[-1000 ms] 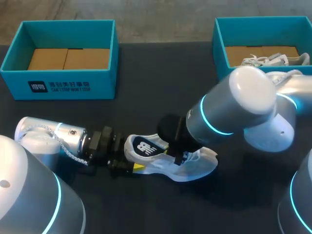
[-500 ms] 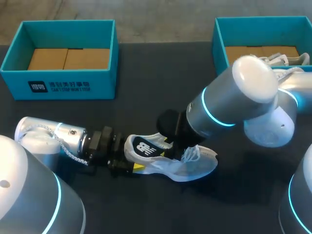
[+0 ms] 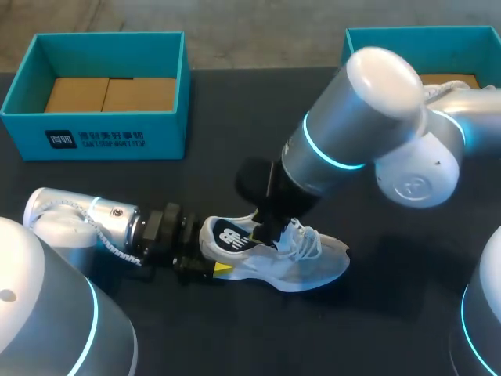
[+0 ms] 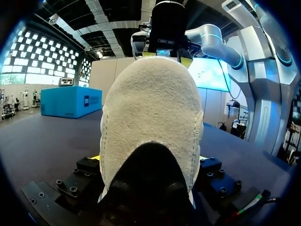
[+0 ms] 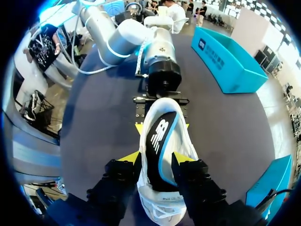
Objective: Take the shoe out of the shoebox, open the shoe tongue, remove and reinsert the insole, then place the shoe into the shoebox
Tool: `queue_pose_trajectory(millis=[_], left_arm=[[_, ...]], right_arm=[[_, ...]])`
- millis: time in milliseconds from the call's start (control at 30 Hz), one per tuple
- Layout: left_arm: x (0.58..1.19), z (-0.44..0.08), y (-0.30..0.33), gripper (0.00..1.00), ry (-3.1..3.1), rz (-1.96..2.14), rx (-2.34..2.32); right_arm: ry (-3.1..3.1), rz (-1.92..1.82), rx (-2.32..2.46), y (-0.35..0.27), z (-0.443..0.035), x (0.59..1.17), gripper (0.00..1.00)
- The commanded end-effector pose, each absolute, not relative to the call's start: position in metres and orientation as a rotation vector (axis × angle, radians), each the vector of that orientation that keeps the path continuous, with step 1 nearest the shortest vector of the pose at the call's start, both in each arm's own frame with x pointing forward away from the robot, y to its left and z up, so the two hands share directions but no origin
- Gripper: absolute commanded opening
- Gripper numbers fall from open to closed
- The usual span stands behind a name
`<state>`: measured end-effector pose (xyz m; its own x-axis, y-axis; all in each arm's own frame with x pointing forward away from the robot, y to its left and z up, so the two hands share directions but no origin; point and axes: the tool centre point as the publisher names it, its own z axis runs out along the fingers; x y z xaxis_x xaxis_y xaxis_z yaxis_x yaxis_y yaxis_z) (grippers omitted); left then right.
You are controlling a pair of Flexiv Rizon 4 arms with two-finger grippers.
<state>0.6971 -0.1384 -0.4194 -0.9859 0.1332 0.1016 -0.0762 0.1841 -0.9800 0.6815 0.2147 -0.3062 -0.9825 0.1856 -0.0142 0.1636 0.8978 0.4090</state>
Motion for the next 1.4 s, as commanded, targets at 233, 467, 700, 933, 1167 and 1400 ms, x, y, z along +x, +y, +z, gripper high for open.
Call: queue_pose_trajectory(millis=[233, 467, 700, 933, 1167, 1400], left_arm=[[0.700, -0.424, -0.140, 0.00, -2.289, 1.904, -0.054], [0.700, -0.424, -0.140, 0.00, -2.289, 1.904, -0.054], [0.700, -0.424, -0.140, 0.00, -2.289, 1.904, -0.054], [0.700, -0.424, -0.140, 0.00, -2.289, 1.904, -0.054], [0.700, -0.424, -0.140, 0.00, -2.289, 1.904, -0.054], [0.700, -0.424, -0.140, 0.00, -2.289, 1.904, -0.054]], right_arm=[[3.087, 0.601, 0.322, 0.219, -0.298, 0.693, 0.42], [3.136, 0.559, 0.395, 0.221, -0.295, 0.697, 0.42], [3.211, 0.457, 0.449, 0.234, -0.297, 0.699, 0.40], [3.220, 0.442, 0.477, 0.240, -0.308, 0.702, 0.41], [3.244, 0.421, 0.506, 0.242, -0.316, 0.702, 0.35], [3.249, 0.407, 0.533, 0.242, -0.317, 0.701, 0.13]])
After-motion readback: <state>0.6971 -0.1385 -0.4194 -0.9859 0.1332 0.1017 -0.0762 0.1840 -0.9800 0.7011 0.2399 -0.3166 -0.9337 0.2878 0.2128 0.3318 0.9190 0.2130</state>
